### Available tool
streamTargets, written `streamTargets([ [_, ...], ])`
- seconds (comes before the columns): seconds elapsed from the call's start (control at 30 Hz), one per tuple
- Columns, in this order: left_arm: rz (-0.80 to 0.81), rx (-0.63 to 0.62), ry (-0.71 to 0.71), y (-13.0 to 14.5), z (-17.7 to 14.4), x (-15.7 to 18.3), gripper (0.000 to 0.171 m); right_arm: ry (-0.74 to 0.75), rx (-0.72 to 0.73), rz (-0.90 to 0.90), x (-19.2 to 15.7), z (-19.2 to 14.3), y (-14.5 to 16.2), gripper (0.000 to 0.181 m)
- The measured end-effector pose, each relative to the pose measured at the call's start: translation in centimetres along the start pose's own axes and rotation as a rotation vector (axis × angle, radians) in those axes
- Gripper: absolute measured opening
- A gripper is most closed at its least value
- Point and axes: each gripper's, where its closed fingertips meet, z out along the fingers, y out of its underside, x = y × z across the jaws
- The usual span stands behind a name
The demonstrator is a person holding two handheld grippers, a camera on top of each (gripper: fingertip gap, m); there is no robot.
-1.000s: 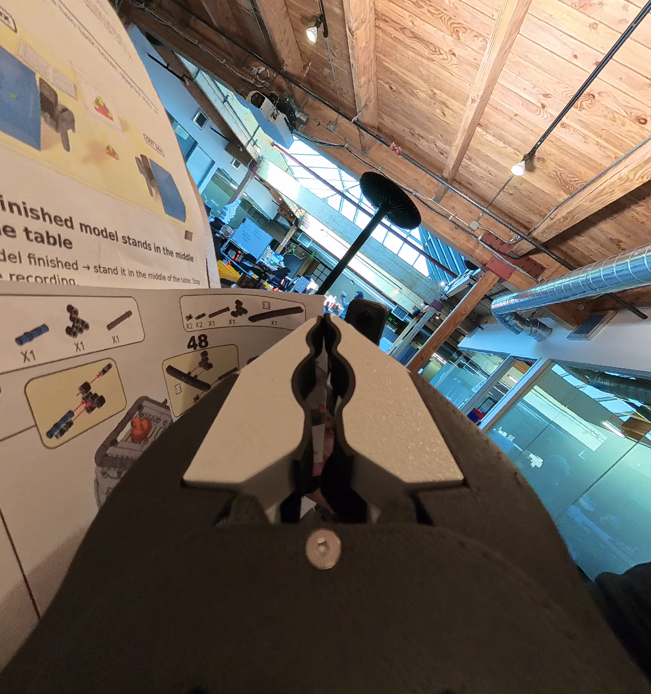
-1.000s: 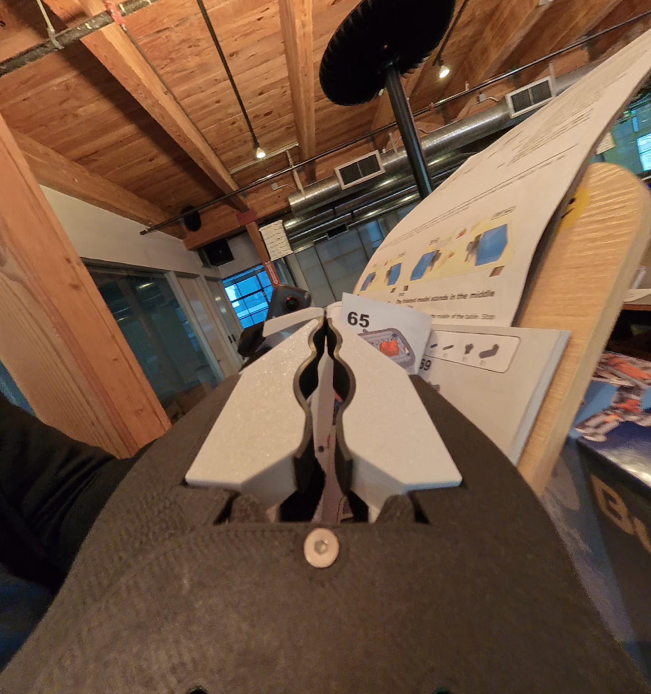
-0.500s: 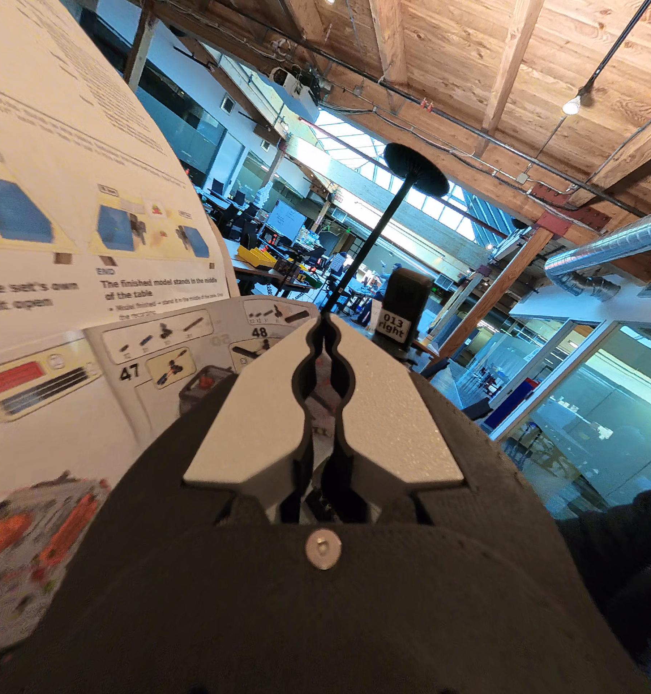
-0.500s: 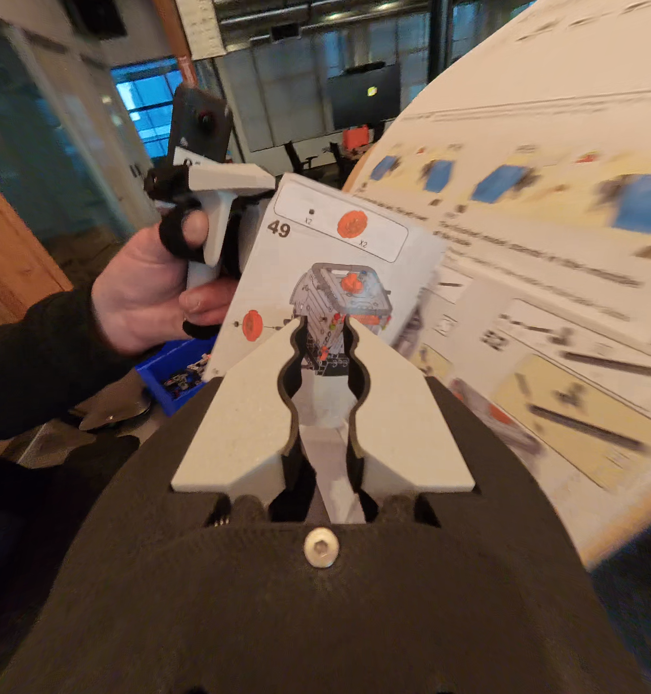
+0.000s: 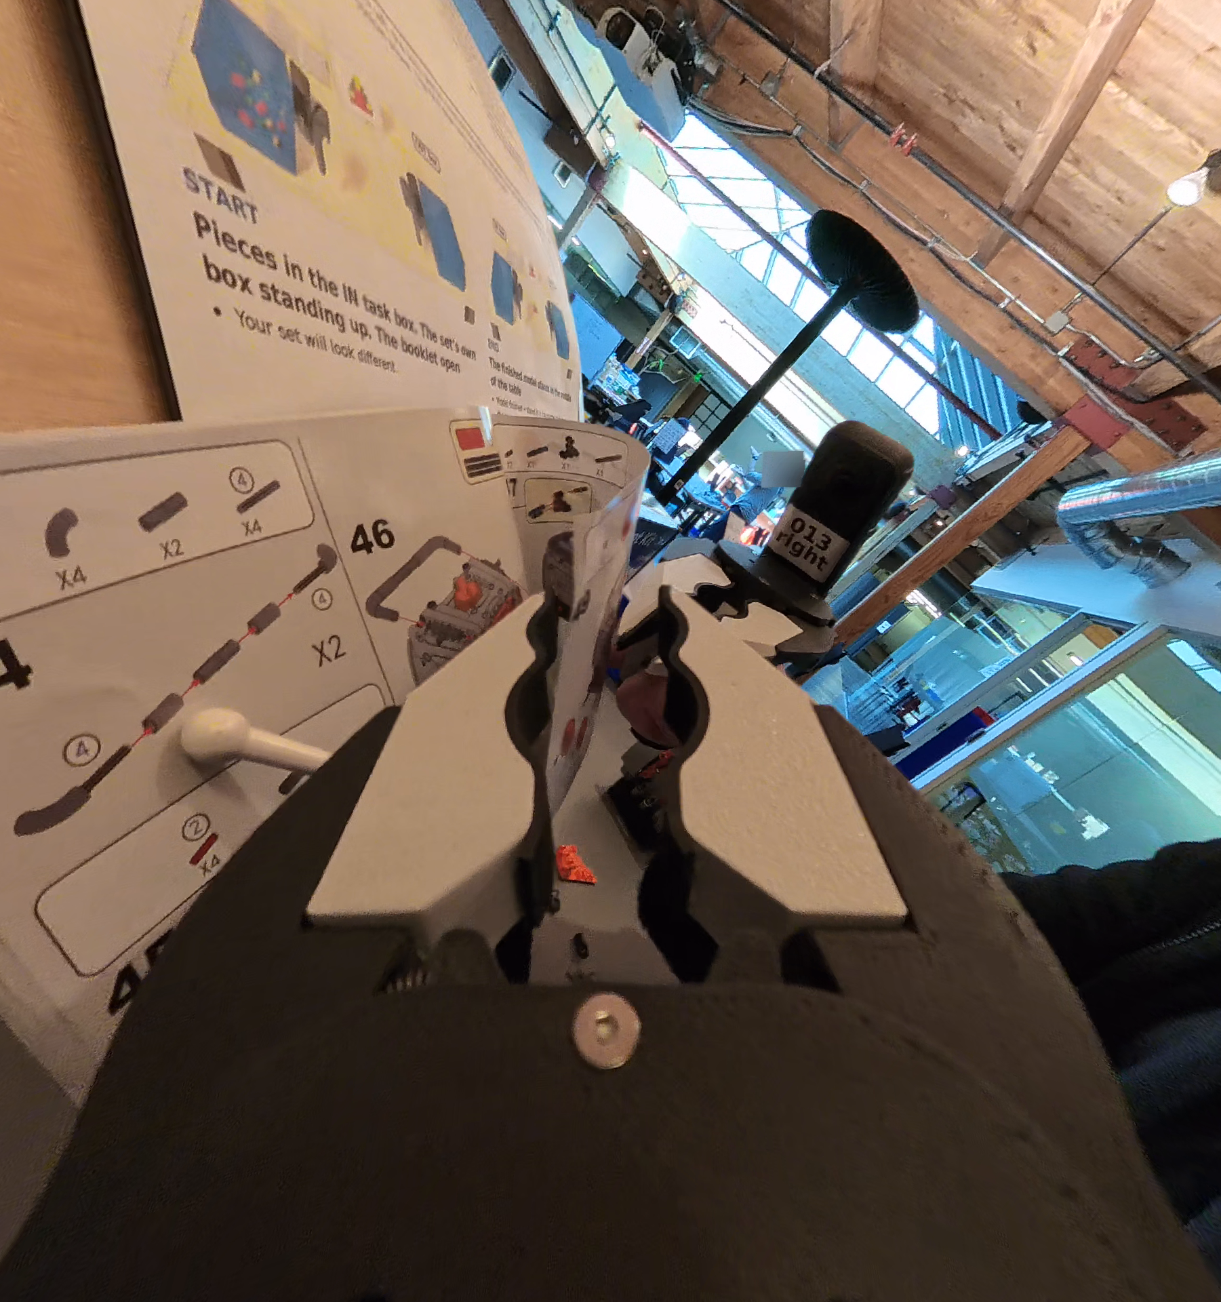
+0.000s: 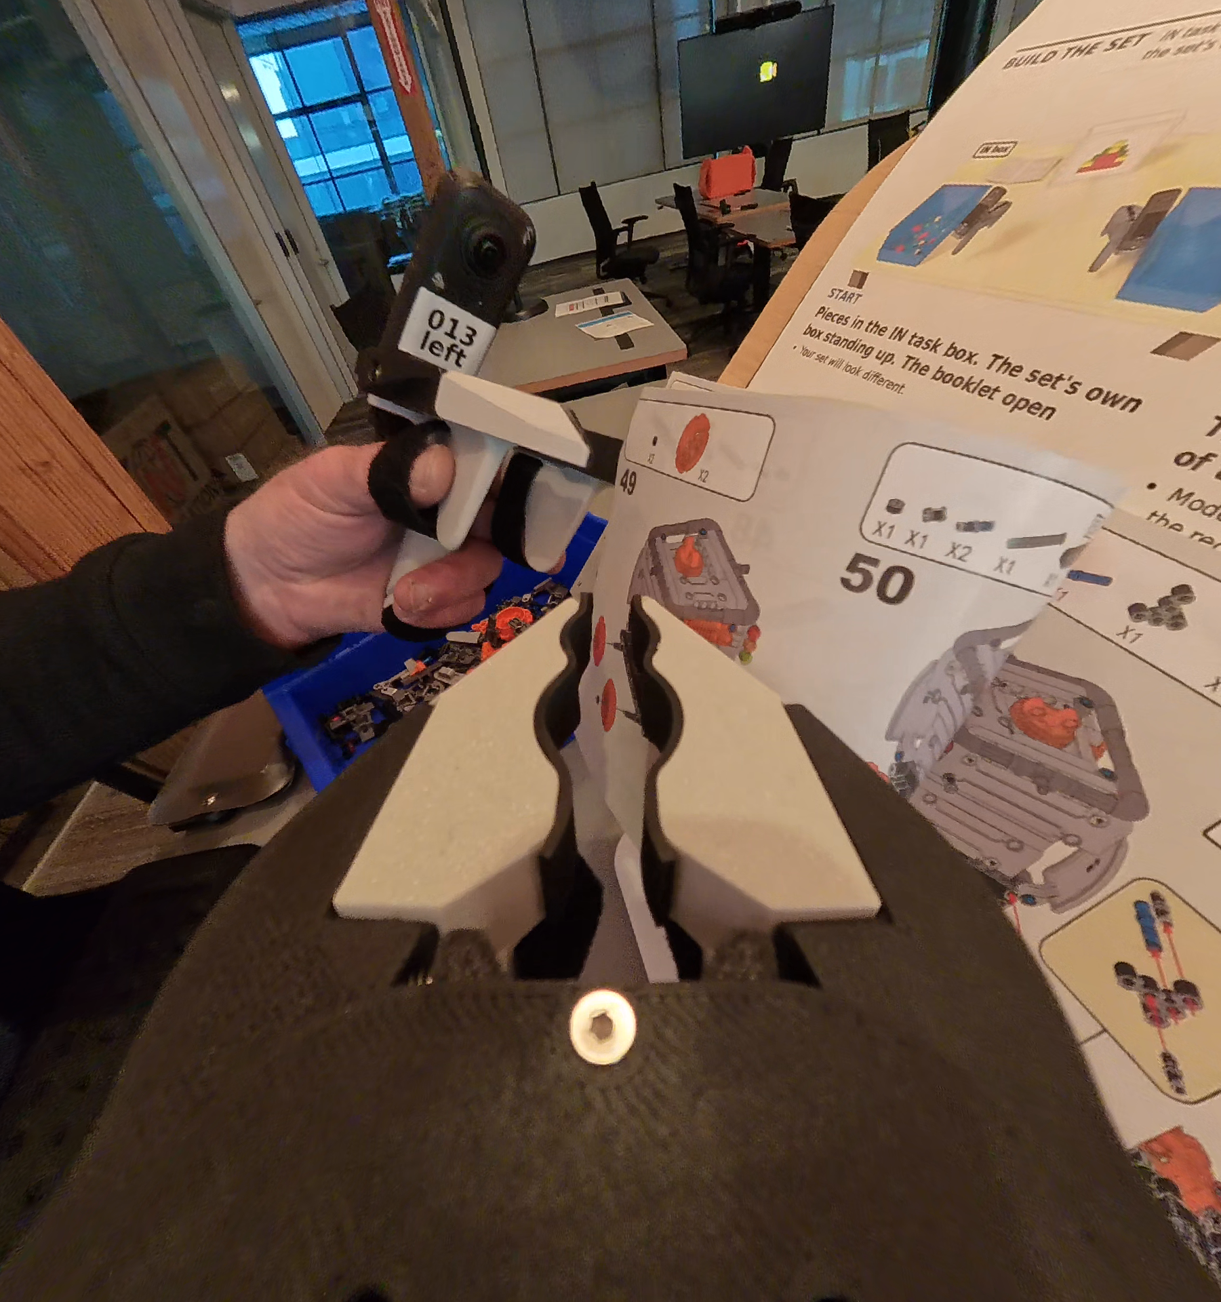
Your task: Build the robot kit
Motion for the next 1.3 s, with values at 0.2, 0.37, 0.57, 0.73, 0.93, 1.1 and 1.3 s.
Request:
streamTargets([
  [0.2,0.021,-0.008,-0.001,0.3,0.8,-0.6,0.02,-0.023,0.008,0.028,-0.1,-0.1,-0.1,0.006],
  [0.37,0.085,-0.066,0.025,0.5,1.1,0.3,0.0,-0.042,0.009,0.018,-0.8,0.0,-0.3,0.011],
  [0.57,0.149,-0.067,-0.057,-2.6,-2.0,-0.7,0.0,-0.06,-0.097,-0.131,-3.9,1.8,0.6,0.022],
  [0.73,0.196,-0.105,-0.127,-4.8,-4.3,-2.2,0.0,0.135,-0.273,-0.349,-3.2,6.4,3.0,0.028],
  [0.93,0.178,-0.114,-0.164,-5.3,-5.8,-4.0,0.0,0.264,-0.391,-0.484,-1.7,8.7,4.9,0.022],
  [1.1,0.173,-0.077,-0.134,-5.2,-5.7,-4.4,0.0,0.319,-0.455,-0.57,-1.2,8.8,5.4,0.009],
  [1.3,0.191,-0.066,-0.087,-5.8,-5.4,-3.5,0.0,0.463,-0.415,-0.69,-1.3,7.4,4.5,0.026],
])
